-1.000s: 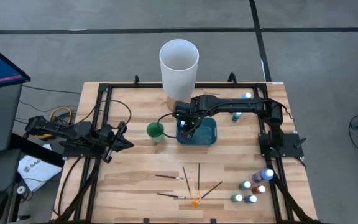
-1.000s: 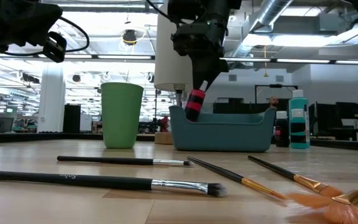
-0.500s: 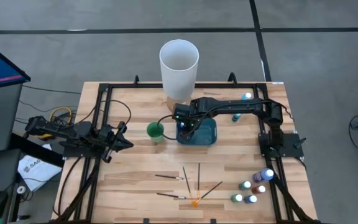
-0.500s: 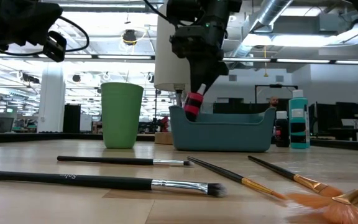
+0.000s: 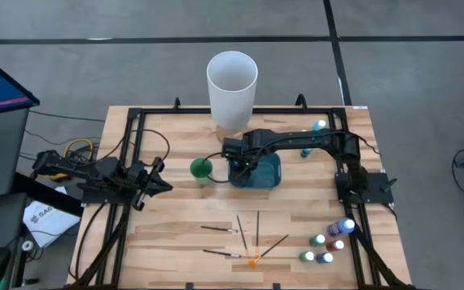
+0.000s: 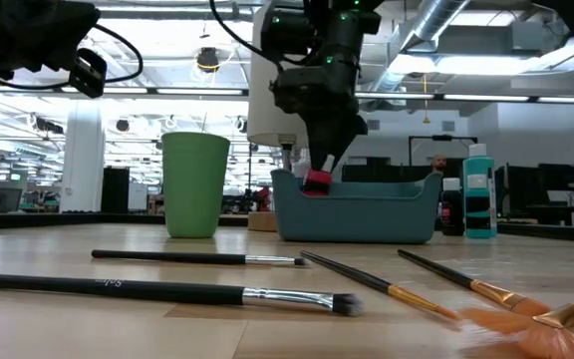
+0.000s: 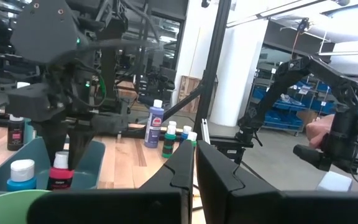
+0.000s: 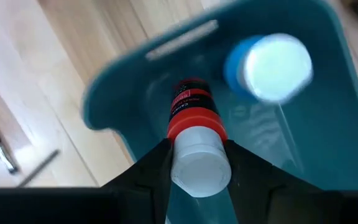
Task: Pick & Place Paint Supplies
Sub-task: Put the left small red paint bottle into the green bin
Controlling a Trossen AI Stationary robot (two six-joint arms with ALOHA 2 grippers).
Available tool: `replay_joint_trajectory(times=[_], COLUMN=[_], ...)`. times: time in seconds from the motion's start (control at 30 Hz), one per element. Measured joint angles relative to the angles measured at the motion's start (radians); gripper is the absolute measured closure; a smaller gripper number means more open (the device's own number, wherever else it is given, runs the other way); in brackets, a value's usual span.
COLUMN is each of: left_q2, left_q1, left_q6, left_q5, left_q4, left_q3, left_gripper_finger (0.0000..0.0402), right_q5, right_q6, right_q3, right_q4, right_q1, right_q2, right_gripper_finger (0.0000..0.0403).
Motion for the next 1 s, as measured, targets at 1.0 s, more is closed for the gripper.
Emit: replay_joint_trajectory(times=[1.0], left_q2=[0.000], left_q1=[0.000], left_q6=[0.000], left_q5=[0.000], left_q4=[0.014], left_q3=[0.000], left_gripper_finger=[0.0394], right_q5=[0.000], right_q6=[0.001], right_q3=[0.000], right_q4=[0.065], right_q1=[-0.001], right_q2=[0.001], right_gripper_finger=[0.0245])
